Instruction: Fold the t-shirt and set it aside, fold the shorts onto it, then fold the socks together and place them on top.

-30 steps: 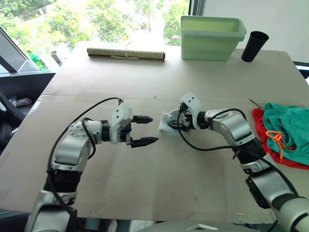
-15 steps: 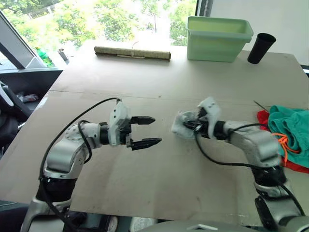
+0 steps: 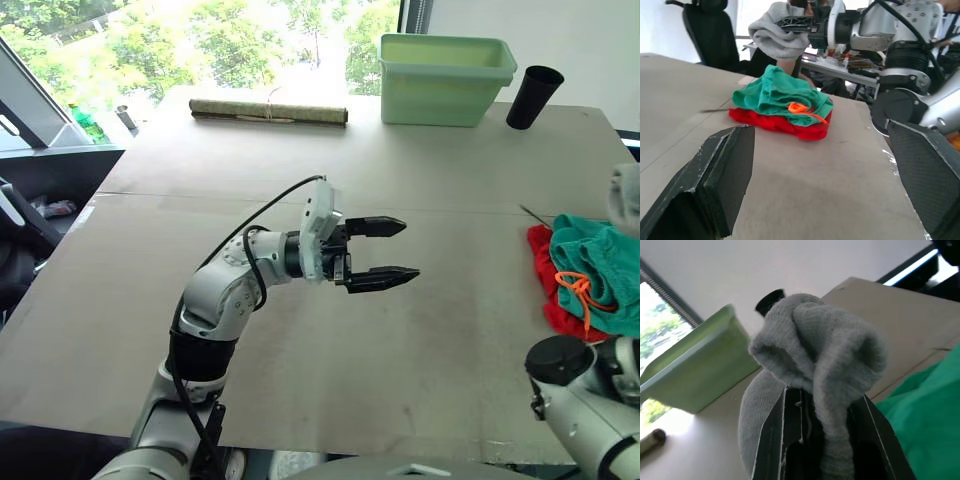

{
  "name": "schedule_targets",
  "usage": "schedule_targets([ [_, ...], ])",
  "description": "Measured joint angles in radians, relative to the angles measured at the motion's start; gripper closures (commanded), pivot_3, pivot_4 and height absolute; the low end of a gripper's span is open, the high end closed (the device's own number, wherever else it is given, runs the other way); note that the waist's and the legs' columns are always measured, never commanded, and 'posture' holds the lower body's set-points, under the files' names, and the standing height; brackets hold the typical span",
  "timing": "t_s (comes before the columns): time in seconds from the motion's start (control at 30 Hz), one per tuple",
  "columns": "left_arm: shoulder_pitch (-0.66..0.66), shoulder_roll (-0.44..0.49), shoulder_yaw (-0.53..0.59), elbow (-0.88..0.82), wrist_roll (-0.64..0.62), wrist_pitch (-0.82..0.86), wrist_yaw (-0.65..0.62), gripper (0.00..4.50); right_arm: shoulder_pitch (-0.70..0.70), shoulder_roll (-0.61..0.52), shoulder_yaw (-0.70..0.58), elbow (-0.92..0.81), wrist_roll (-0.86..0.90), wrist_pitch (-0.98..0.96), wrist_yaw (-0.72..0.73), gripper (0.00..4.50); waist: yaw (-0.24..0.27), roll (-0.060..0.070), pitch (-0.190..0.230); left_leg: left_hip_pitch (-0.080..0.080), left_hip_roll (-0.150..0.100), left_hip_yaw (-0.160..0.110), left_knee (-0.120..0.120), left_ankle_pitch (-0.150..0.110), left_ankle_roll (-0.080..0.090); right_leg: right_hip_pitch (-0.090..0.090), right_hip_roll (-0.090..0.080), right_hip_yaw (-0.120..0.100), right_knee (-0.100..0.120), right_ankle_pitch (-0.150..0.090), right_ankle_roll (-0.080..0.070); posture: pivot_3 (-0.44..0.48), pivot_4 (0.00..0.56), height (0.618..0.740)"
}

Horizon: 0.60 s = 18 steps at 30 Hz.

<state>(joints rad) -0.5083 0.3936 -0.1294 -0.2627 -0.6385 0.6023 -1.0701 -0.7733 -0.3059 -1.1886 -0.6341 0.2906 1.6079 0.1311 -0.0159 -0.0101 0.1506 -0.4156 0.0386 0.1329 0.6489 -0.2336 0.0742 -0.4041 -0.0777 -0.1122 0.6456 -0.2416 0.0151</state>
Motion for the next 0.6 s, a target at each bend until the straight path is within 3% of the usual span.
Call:
schedule_targets([
  [0.27, -0.024, 0.007, 0.003, 0.001, -0.032, 0.002, -0.012, 0.0, 0.048, 0.014, -0.046, 0.172, -0.119, 0.0, -0.086, 4.47, 0.002, 0.001, 0.0, 0.0, 0.0, 0.001, 0.0, 0.0, 0.0, 0.0, 0.0, 0.002, 0.0, 0.0, 0.0, 0.0, 0.15, 0.74],
  [0.3, -0.026, 0.006, 0.002, 0.001, -0.033, 0.002, -0.012, 0.0, 0.05, 0.02, -0.046, 0.197, -0.13, 0.0, -0.095, 3.61, 0.002, 0.001, 0.0, 0.0, 0.0, 0.002, 0.0, 0.0, 0.0, 0.0, 0.0, 0.002, 0.0, 0.0, 0.0, 0.0, 0.15, 0.74],
  [0.33, -0.026, 0.006, 0.002, 0.001, -0.033, 0.002, -0.012, 0.0, 0.05, 0.02, -0.046, 0.222, -0.137, 0.0, -0.1, 3.41, 0.002, 0.001, -0.001, 0.0, 0.0, 0.002, 0.0, 0.0, 0.0, 0.0, 0.0, 0.003, 0.0, 0.0, 0.0, 0.0, 0.15, 0.74],
  [0.4, -0.026, 0.008, 0.002, 0.0, -0.033, 0.002, -0.006, 0.0, 0.05, 0.021, -0.047, 0.268, -0.163, -0.004, -0.119, 2.2, 0.002, 0.002, -0.001, 0.0, 0.0, 0.002, 0.0, 0.0, 0.0, 0.0, 0.001, 0.003, 0.0, 0.0, 0.0, 0.0, 0.15, 0.74],
  [0.47, -0.024, 0.012, 0.002, -0.001, -0.032, 0.002, -0.002, 0.0, 0.057, 0.021, -0.043, 0.276, -0.173, -0.005, -0.126, 1.56, 0.002, 0.002, -0.001, 0.0, 0.0, 0.002, 0.0, 0.0, 0.0, 0.0, 0.001, 0.003, 0.0, 0.0, 0.0, 0.0, 0.15, 0.74],
  [0.57, -0.007, 0.02, 0.002, -0.003, -0.032, 0.002, 0.006, 0.0, 0.165, 0.02, 0.025, 0.231, -0.17, -0.01, -0.106, 0.04, 0.004, 0.002, -0.001, 0.0, 0.0, 0.001, 0.0, 0.0, -0.001, 0.0, 0.001, 0.003, 0.0, 0.0, 0.0, 0.0, 0.15, 0.74],
  [0.6, -0.001, 0.021, 0.001, -0.003, -0.032, 0.003, 0.008, 0.0, 0.221, 0.008, 0.069, 0.201, -0.164, -0.031, -0.086, 0.04, 0.004, 0.003, -0.001, 0.0, 0.0, 0.001, 0.0, 0.0, -0.001, 0.0, 0.001, 0.003, 0.0, 0.0, 0.0, 0.0, 0.15, 0.74],
])
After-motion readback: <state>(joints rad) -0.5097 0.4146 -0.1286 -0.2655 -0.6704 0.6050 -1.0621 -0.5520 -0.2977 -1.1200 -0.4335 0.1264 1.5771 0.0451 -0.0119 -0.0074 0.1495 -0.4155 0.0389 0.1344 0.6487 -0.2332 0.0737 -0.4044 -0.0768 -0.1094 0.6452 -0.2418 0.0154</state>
